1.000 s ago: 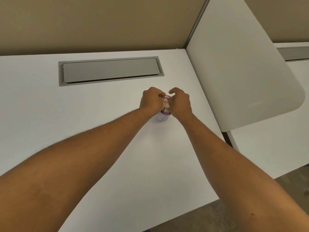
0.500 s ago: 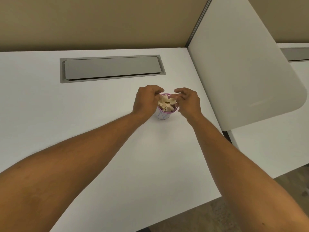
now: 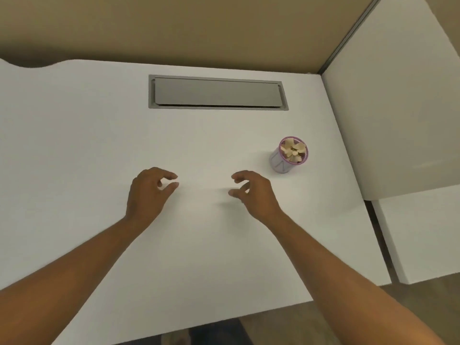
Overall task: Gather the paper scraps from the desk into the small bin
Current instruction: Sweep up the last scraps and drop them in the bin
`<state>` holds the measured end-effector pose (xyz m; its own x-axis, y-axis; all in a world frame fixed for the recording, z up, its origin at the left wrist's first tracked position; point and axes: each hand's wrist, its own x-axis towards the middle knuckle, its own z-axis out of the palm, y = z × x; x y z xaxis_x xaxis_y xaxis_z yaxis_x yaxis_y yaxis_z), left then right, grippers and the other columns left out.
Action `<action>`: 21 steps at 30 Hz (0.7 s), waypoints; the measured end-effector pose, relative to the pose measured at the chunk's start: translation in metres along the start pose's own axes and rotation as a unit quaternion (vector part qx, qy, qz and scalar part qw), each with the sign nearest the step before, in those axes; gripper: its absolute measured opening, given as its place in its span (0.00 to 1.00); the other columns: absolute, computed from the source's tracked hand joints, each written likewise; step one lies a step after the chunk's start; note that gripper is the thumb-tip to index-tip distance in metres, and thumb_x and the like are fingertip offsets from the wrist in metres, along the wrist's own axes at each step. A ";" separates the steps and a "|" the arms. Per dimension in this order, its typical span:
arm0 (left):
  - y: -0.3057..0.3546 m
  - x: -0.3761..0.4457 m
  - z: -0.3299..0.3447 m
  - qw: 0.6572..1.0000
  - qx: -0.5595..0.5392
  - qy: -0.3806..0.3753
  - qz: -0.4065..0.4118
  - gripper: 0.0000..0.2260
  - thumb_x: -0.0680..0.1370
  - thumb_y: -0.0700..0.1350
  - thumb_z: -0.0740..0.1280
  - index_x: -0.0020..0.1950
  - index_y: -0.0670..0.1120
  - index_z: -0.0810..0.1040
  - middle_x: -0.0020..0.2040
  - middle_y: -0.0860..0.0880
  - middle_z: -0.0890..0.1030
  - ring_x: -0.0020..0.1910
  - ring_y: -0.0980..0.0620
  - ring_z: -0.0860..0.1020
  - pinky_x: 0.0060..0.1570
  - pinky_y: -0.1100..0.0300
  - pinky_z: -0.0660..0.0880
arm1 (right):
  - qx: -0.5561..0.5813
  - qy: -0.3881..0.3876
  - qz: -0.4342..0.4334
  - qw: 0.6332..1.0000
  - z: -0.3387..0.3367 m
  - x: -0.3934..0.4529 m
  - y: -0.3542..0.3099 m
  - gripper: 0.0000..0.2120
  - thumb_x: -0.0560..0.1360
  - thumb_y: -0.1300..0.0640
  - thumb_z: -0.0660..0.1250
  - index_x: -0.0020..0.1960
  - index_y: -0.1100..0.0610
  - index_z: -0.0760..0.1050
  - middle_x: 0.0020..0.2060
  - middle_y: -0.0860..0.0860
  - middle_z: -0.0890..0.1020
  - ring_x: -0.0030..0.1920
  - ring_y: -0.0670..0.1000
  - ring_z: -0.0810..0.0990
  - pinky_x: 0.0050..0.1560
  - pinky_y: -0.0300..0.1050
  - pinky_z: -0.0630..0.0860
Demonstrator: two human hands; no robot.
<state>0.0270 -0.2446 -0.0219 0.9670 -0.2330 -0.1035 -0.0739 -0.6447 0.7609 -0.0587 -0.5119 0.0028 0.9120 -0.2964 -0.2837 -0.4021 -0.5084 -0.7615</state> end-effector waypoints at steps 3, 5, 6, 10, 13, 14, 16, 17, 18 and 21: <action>-0.052 -0.029 -0.033 0.999 0.038 0.001 -0.024 0.08 0.75 0.47 0.79 0.50 0.57 0.83 0.50 0.57 0.80 0.44 0.53 0.75 0.44 0.69 0.67 | -0.016 -0.086 0.007 0.996 0.066 -0.007 -0.014 0.19 0.72 0.60 0.78 0.61 0.53 0.81 0.55 0.49 0.81 0.43 0.48 0.79 0.48 0.39 0.73; -0.079 -0.043 -0.051 0.998 0.055 -0.004 -0.034 0.10 0.73 0.46 0.80 0.51 0.55 0.84 0.51 0.56 0.80 0.47 0.52 0.76 0.46 0.66 0.70 | -0.020 -0.114 -0.004 0.993 0.107 -0.012 -0.029 0.21 0.72 0.60 0.78 0.64 0.54 0.79 0.57 0.49 0.80 0.47 0.48 0.78 0.51 0.38 0.72; -0.090 -0.049 -0.059 0.997 0.064 -0.010 -0.036 0.12 0.72 0.46 0.81 0.53 0.54 0.85 0.52 0.55 0.80 0.49 0.51 0.76 0.48 0.62 0.73 | -0.023 -0.123 -0.013 0.992 0.126 -0.013 -0.036 0.22 0.72 0.60 0.78 0.65 0.54 0.78 0.59 0.49 0.79 0.49 0.48 0.77 0.51 0.37 0.72; -0.120 -0.062 -0.083 0.996 0.070 -0.046 -0.044 0.22 0.72 0.49 0.81 0.65 0.52 0.82 0.62 0.53 0.77 0.61 0.49 0.74 0.56 0.53 0.77 | -0.063 -0.138 -0.090 0.984 0.185 -0.011 -0.062 0.27 0.71 0.60 0.77 0.68 0.54 0.75 0.63 0.50 0.77 0.61 0.51 0.77 0.62 0.49 0.76; -0.132 -0.068 -0.092 0.994 0.061 -0.060 -0.063 0.27 0.73 0.49 0.79 0.71 0.50 0.78 0.66 0.52 0.74 0.63 0.49 0.73 0.59 0.52 0.77 | -0.125 -0.146 -0.128 0.973 0.215 -0.003 -0.079 0.33 0.73 0.54 0.76 0.75 0.54 0.68 0.72 0.52 0.72 0.72 0.56 0.68 0.71 0.52 0.70; -0.136 -0.070 -0.093 0.994 0.063 -0.064 -0.064 0.28 0.74 0.48 0.79 0.72 0.49 0.77 0.67 0.50 0.74 0.63 0.47 0.74 0.60 0.51 0.77 | -0.153 -0.150 -0.128 0.968 0.223 -0.002 -0.084 0.36 0.74 0.51 0.75 0.78 0.55 0.65 0.75 0.53 0.68 0.74 0.57 0.64 0.72 0.51 0.68; -0.143 -0.072 -0.093 0.993 0.053 -0.076 -0.079 0.28 0.75 0.47 0.78 0.74 0.48 0.75 0.67 0.49 0.75 0.61 0.44 0.77 0.62 0.48 0.78 | -0.223 -0.139 -0.143 0.954 0.238 -0.002 -0.093 0.36 0.77 0.44 0.71 0.80 0.55 0.62 0.78 0.56 0.64 0.75 0.59 0.61 0.73 0.53 0.68; -0.147 -0.074 -0.092 0.992 0.046 -0.081 -0.088 0.29 0.75 0.46 0.78 0.75 0.48 0.75 0.66 0.50 0.76 0.60 0.44 0.78 0.62 0.48 0.78 | -0.259 -0.127 -0.162 0.944 0.244 -0.004 -0.097 0.33 0.78 0.44 0.69 0.79 0.53 0.64 0.78 0.57 0.65 0.74 0.61 0.63 0.71 0.54 0.71; -0.150 -0.075 -0.091 0.991 0.042 -0.082 -0.093 0.28 0.75 0.46 0.77 0.75 0.48 0.75 0.66 0.50 0.76 0.60 0.45 0.78 0.63 0.48 0.77 | -0.290 -0.117 -0.183 0.932 0.250 -0.005 -0.097 0.28 0.80 0.46 0.68 0.77 0.53 0.67 0.77 0.58 0.66 0.72 0.62 0.65 0.67 0.56 0.74; -0.155 -0.074 -0.087 0.993 0.040 -0.082 -0.080 0.26 0.77 0.47 0.76 0.74 0.48 0.76 0.67 0.51 0.77 0.62 0.47 0.78 0.64 0.50 0.77 | -0.298 -0.102 -0.211 0.925 0.258 -0.011 -0.098 0.17 0.82 0.60 0.63 0.70 0.55 0.74 0.72 0.58 0.71 0.69 0.62 0.68 0.55 0.57 0.80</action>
<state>-0.0117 -0.0644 -0.0769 0.9159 -0.2332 -0.3267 0.0529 -0.7367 0.6742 -0.0082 -0.2500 -0.0697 0.9698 0.1587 -0.1855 0.0757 -0.9179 -0.3895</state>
